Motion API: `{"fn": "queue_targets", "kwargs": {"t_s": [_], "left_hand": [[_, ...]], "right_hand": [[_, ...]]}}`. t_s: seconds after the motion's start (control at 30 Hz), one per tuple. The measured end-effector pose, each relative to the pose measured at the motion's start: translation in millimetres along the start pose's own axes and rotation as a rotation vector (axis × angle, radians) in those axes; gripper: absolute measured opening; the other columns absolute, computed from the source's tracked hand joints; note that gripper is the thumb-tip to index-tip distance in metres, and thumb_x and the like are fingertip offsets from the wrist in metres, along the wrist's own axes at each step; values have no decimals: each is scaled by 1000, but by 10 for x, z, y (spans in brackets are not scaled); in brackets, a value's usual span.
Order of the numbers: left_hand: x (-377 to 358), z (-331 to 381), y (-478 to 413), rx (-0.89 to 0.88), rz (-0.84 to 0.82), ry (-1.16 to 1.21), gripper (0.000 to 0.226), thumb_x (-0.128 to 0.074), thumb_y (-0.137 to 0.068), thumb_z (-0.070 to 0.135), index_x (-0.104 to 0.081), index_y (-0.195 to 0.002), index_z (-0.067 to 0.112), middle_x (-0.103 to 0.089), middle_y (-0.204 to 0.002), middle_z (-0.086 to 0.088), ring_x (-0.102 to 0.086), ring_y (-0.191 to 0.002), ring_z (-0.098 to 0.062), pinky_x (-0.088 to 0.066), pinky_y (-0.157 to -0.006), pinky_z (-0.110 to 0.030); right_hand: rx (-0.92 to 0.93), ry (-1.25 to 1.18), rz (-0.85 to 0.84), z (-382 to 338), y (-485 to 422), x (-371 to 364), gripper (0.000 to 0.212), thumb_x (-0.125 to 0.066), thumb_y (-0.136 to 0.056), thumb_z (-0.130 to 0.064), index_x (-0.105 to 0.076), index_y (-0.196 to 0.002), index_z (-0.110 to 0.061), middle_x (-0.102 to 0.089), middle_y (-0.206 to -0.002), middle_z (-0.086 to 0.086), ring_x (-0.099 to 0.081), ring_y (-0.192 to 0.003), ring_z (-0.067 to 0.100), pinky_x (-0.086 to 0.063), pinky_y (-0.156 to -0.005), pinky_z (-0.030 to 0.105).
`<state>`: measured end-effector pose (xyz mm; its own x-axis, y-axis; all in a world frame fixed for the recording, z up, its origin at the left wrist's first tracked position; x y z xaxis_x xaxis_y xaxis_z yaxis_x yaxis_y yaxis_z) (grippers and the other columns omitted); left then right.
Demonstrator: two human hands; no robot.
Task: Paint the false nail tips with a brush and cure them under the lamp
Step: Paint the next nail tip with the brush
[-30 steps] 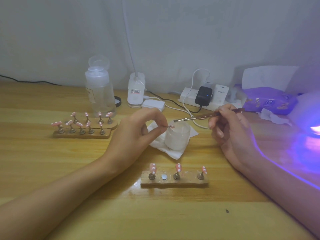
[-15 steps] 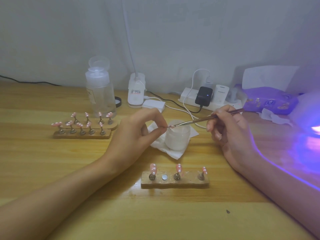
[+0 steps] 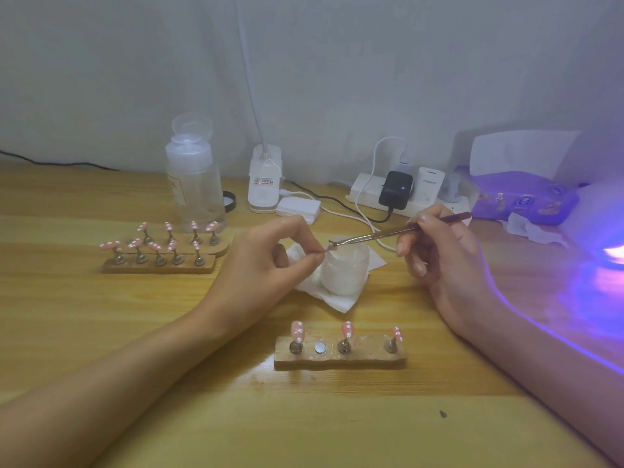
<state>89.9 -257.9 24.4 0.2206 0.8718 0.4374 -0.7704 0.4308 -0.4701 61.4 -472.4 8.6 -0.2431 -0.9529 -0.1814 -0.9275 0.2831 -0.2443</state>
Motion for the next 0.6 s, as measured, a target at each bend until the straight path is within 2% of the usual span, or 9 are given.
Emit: {"fn": "queue_targets", "kwargs": {"t_s": [0.17,0.27,0.4,0.5,0.6], "left_hand": [[-6,-29,-7,15,-9,18,13,-75,-86,15,-67,-77,22,-68,-81,11,-45,-47,-8,-35,-51,-16],[-4,-58,-9,29,-7,31,13,-76,-86,16,-67,-77,21,-69,-81,16,-43,-45,-6,-34,-49,-13],[-14,-88,-13,44,-14,50,11,-77,-85,19,-69,-78,20,-70,-80,17,-44,-46,-4,-34,-47,-12],[-22,-114,-12,66,-14,77,11,-78,-84,19,-69,-77,21,-69,-75,17,-45,-44,-1,-33,-47,-8],[-28,-138,-18,86,-19,98,11,-78,-85,21,-70,-77,22,-71,-80,13,-45,-45,-2,-34,-48,-10]], "right_hand": [[5,-54,29,-11,-4,53,28,-43,-103,-15,-48,-75,-21,-61,-57,4,-35,-38,10,-20,-42,23],[8,-18,-6,-10,2,4,30,-43,-103,-16,-49,-74,-23,-61,-58,5,-36,-39,11,-16,-45,29],[-12,-61,49,16,-2,78,29,-43,-102,-13,-48,-75,-20,-60,-56,5,-35,-37,11,-20,-42,24],[33,-46,-5,-35,2,17,30,-43,-102,-15,-50,-74,-23,-61,-58,5,-35,-38,11,-19,-42,26],[-7,-16,15,19,3,27,30,-43,-102,-14,-48,-74,-22,-60,-56,5,-35,-39,11,-24,-40,19]]}}
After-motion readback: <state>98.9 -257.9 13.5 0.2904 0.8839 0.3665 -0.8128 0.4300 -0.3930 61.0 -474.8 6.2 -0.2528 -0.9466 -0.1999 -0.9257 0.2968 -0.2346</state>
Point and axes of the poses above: each hand's wrist, its own y-axis away from the middle knuckle, its own x-axis out of the back of the hand, z = x × y, the point moved 10 cm from there along -y, towards the middle knuckle
